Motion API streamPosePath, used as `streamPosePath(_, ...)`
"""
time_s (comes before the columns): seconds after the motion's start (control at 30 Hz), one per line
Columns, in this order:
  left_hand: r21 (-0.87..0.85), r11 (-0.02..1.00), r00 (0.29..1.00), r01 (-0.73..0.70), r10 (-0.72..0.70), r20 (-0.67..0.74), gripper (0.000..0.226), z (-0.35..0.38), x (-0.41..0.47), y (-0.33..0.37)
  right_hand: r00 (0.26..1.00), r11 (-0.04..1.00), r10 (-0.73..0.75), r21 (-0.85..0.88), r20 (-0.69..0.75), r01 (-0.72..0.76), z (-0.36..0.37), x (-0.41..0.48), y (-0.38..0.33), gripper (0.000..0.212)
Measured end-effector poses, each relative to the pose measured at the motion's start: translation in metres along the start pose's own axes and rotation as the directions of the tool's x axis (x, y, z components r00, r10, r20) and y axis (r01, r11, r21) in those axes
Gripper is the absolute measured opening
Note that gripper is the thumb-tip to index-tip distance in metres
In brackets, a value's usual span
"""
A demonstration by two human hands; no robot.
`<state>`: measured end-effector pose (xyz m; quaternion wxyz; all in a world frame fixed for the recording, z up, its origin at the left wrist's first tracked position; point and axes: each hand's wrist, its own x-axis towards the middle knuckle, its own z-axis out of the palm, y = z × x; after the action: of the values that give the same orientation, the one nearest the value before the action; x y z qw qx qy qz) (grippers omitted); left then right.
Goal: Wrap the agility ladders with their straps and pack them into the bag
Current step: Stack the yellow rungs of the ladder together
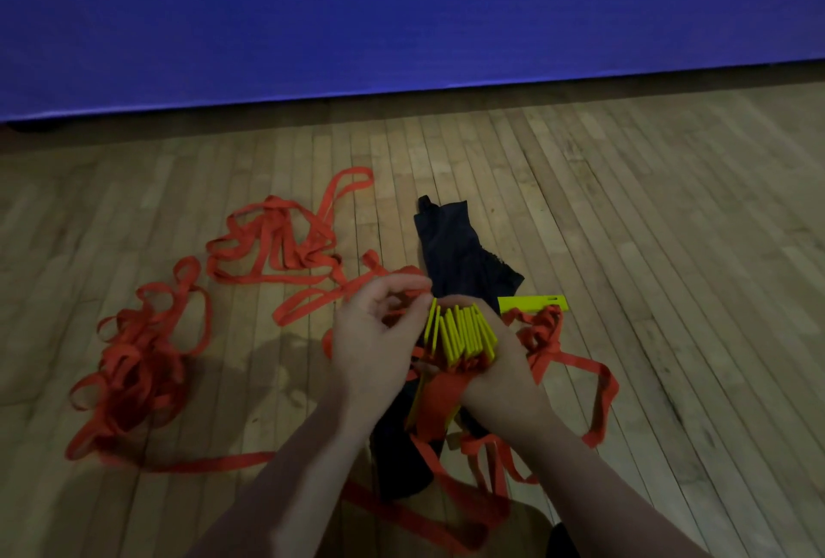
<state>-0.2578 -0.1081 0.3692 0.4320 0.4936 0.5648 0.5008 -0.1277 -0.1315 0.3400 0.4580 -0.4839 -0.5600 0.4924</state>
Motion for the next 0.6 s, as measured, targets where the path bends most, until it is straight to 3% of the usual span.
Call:
streamPosePath(0.07,-0.093,0.995,0.996,0.043,-0.05,-0.075,0.028,0.001,0.003,-0.001,1.0,1.0,-0.001,-0.024,0.014,0.002,0.002,-0.002,-0.001,0.049)
streamPosePath(0.13,-0.068,0.998,0.997,-0.004,-0.002,-0.082,0.032,-0.002,0.005,0.001,1.0,1.0,0.0,-0.023,0.015,0.001,0.005,-0.003,-0.001,0.047)
streamPosePath(0.2,0.084,0.98,0.981,-0.18,0.185,-0.056,0.035,-0.006,0.0,0.007,1.0,1.0,-0.008,-0.019,-0.005,0.008,0.007,-0.004,0.0,0.043)
streamPosePath(0.3,0.281,0.861,0.889,-0.425,0.455,-0.048,0.02,-0.007,-0.007,0.013,1.0,0.999,-0.011,-0.033,-0.009,0.011,0.011,-0.003,-0.002,0.043)
streamPosePath(0.37,0.332,0.8,0.841,-0.499,0.54,-0.037,0.013,-0.008,-0.008,0.01,1.0,0.999,-0.005,-0.039,-0.015,0.004,0.013,-0.003,-0.002,0.049)
streamPosePath(0.43,0.275,0.856,0.878,-0.437,0.472,-0.074,0.016,-0.008,-0.006,0.007,0.999,0.999,-0.026,-0.043,-0.023,0.025,0.013,-0.003,-0.003,0.049)
streamPosePath(0.5,0.055,0.966,0.957,-0.255,0.26,-0.127,0.025,-0.005,-0.002,0.009,0.999,0.999,-0.038,-0.037,-0.017,0.037,0.011,-0.005,-0.003,0.046)
streamPosePath(0.57,-0.123,0.988,0.987,-0.09,0.071,-0.147,0.038,-0.006,0.002,0.01,1.0,1.0,-0.025,-0.008,-0.013,0.025,0.006,-0.004,-0.003,0.042)
streamPosePath(0.6,-0.109,0.993,0.99,-0.05,0.036,-0.133,0.04,-0.008,0.005,0.008,1.0,1.0,-0.022,0.011,-0.021,0.022,0.003,-0.003,-0.003,0.039)
